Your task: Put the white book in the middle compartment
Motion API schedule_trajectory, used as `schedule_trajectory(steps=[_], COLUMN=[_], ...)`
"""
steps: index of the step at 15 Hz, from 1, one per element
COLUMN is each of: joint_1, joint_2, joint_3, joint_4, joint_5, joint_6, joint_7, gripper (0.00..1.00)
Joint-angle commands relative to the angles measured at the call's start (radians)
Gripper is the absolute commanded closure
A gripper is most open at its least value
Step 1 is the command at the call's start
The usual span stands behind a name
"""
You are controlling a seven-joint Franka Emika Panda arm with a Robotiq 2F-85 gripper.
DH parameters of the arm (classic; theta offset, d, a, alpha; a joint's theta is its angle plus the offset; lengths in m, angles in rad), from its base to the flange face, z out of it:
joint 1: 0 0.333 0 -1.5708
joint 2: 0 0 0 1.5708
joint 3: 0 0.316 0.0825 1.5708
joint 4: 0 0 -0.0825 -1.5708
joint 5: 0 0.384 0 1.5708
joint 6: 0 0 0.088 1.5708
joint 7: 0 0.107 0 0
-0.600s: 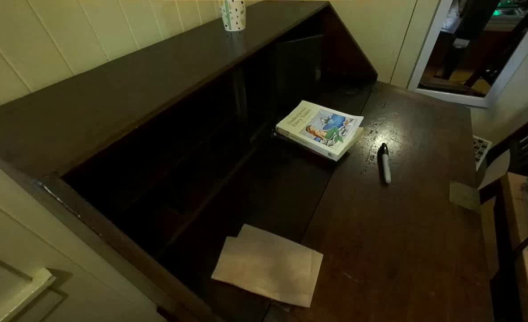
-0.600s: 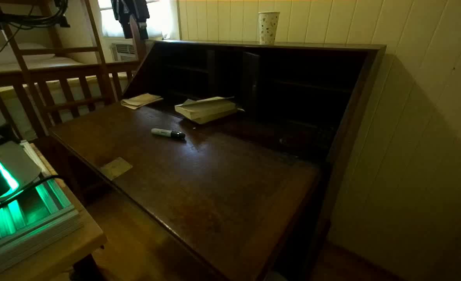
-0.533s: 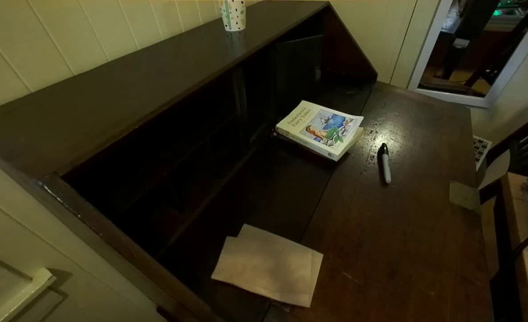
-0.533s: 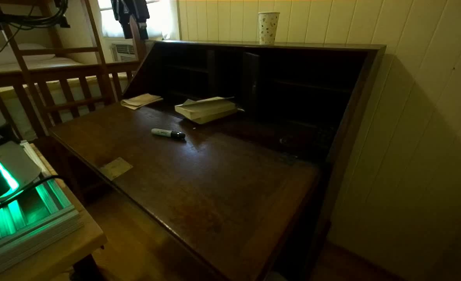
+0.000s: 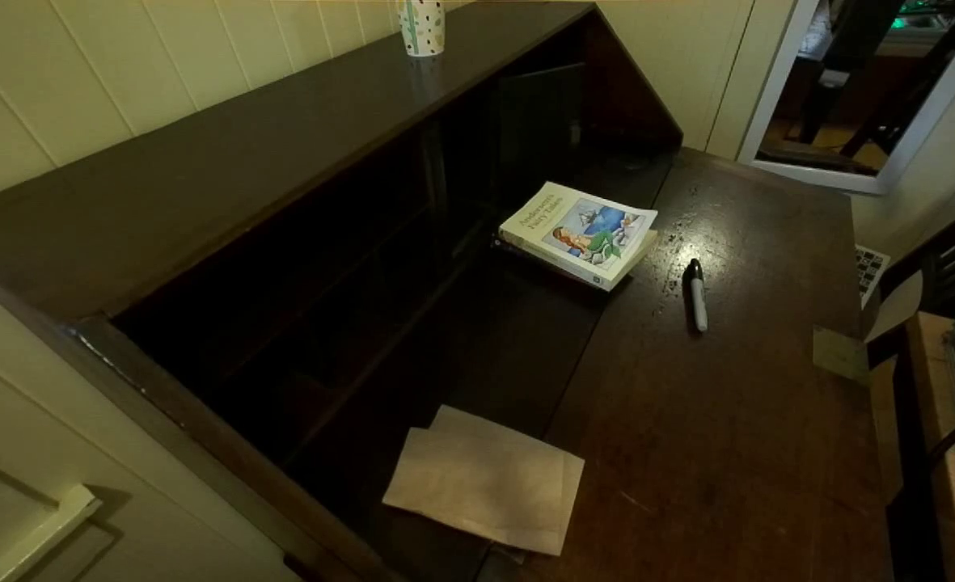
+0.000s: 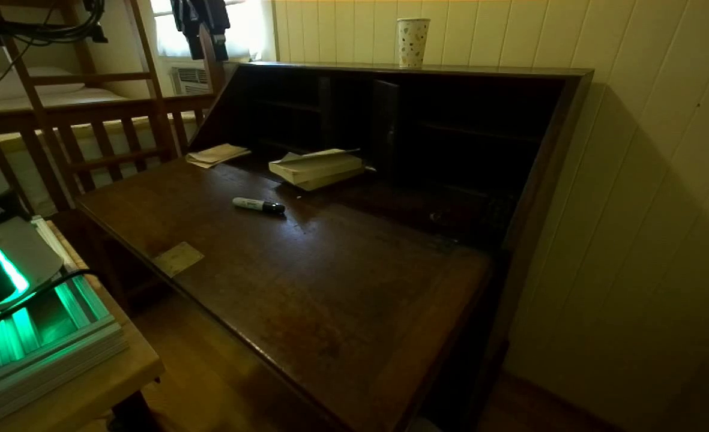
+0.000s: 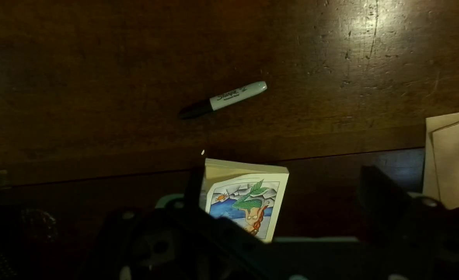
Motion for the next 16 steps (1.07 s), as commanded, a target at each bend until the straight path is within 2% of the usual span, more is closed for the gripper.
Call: schedule_trajectory(steps=[1,4,7,11,14,15,16], joint_1=[0.044,0.096,0.113,0.083,0.079,0.096,0.118], joint_2=[0.062,0.166,0.272,0.386,0.441,0.467,0.412], joint_3=[0.033,0.119,0.225,0.334,0.355,0.336,0.318], joint_4=[0.005,0.007,0.026,0.048,0.064,0.071,0.041], joint_5=[0.014,-0.022,-0.107,-0.379,-0.574,-0.556,-0.514], joint_6=[0.035,0.115,0.16,0.171,0.193,0.209,0.182], joint_7=[-0.01,0.02,0.082,0.278,0.47,0.474,0.423], gripper=[0.0,0.0,0.0,0.0,0.0,0.0,0.0])
